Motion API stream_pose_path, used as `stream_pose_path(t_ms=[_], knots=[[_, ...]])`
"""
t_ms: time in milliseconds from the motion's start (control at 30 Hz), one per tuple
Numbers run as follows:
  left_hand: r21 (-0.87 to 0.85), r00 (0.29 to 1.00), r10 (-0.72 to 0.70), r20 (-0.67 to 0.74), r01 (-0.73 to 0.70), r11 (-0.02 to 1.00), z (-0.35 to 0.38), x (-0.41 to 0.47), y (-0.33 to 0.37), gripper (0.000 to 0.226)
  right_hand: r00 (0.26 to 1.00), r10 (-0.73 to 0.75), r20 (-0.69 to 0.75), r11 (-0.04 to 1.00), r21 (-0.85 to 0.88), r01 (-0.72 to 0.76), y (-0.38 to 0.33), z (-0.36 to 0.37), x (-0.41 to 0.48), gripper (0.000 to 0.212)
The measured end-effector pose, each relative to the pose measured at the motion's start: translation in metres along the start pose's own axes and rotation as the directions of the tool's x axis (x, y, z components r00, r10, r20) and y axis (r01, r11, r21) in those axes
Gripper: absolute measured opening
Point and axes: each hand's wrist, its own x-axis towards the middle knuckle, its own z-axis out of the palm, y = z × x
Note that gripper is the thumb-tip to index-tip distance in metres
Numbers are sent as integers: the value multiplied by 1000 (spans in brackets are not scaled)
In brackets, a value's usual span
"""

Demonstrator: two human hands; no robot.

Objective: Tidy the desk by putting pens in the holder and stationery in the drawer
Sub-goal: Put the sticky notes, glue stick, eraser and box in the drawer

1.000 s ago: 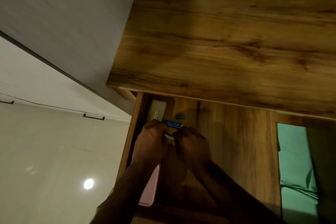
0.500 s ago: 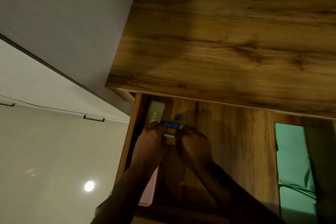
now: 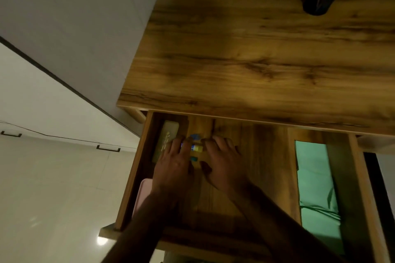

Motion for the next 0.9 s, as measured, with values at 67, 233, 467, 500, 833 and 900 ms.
stream_pose_path(t_ms=[67,233,467,500,833,900], knots=[[31,1000,-12,-4,12,999,2,-5,9,76,1000,-7,6,1000,0,7,6,-12,-6,71],[111,997,-18,-73,26,993,5,-25,36,88,999,-29,-33,1000,-5,29,16,-39,-29,75],[124,992,64,-105,-51,991,2,-44,49,91,999,17,-34,1000,-18,-18,13,-60,-60,81],[131,991,78,-108,-63,989,1,-46,49,91,999,30,-45,999,-26,-31,11,-61,-64,81],[142,946,322,-41,-314,939,-21,-65,29,91,954,277,-113,960,-4,-279,-33,-60,-111,89],[169,926,376,-33,-366,915,-29,-74,29,93,932,333,-145,942,16,-335,-43,-59,-127,90]])
